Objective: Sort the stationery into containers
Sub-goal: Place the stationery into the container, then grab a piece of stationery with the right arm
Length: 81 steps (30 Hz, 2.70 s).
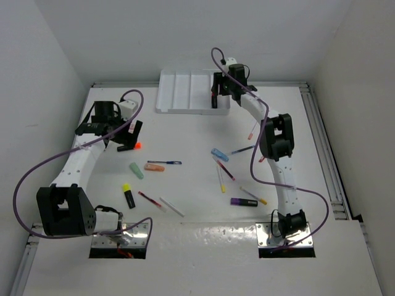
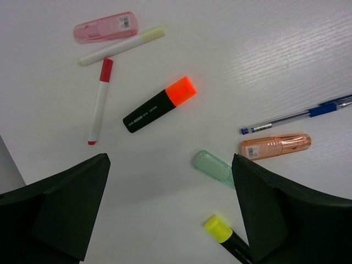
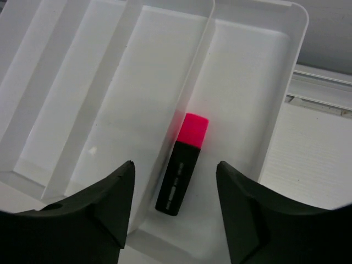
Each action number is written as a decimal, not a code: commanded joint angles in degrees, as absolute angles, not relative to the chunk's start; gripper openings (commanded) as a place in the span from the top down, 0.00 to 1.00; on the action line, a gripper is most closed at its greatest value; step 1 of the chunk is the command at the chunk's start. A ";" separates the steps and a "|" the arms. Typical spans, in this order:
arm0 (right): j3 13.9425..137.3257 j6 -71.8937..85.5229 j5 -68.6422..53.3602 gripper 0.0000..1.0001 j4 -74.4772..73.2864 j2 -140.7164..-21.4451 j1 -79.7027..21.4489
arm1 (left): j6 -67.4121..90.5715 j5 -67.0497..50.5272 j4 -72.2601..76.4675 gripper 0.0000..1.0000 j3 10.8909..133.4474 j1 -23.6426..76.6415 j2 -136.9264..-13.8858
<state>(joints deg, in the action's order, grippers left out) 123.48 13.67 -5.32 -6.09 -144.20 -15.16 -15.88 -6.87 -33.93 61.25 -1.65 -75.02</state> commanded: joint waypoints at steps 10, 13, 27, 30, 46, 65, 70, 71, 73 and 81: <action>109.39 12.58 -16.40 0.62 -27.53 -116.66 -10.11 | -16.70 -9.57 -34.72 0.00 63.99 -2.99 -67.78; 95.79 2.14 -23.81 0.69 -41.25 -105.85 -10.54 | -18.10 -11.68 -35.07 0.00 62.41 -3.08 -64.44; 45.80 -17.48 -18.73 0.59 -49.48 -65.49 -25.65 | -21.80 -13.80 -37.18 0.00 60.38 -3.95 -59.50; 41.24 -19.15 -16.79 0.58 -48.96 -62.85 -31.80 | -21.71 -13.45 -37.35 0.00 60.03 -3.96 -58.80; 34.72 -21.80 -7.21 0.54 -41.23 -67.58 -42.01 | -22.50 -13.97 -39.29 0.00 60.03 -3.96 -58.27; 27.51 -23.99 -3.70 0.53 -33.76 -69.96 -44.82 | -23.91 -14.68 -40.08 0.00 59.15 -3.96 -59.85; 26.19 -25.14 -1.85 0.53 -30.76 -71.01 -44.39 | -23.64 -15.47 -40.25 0.00 59.85 -3.96 -60.38; 26.19 -25.14 -1.76 0.53 -30.50 -71.62 -44.47 | -23.64 -15.47 -40.25 0.00 59.85 -4.04 -60.38; 26.19 -25.05 -1.67 0.55 -30.15 -72.16 -44.39 | -23.64 -15.29 -40.25 0.00 59.68 -3.96 -60.38; 35.40 -26.63 -6.14 0.99 -35.05 -72.16 -40.44 | -23.12 -14.50 -40.08 0.00 60.11 -4.48 -60.90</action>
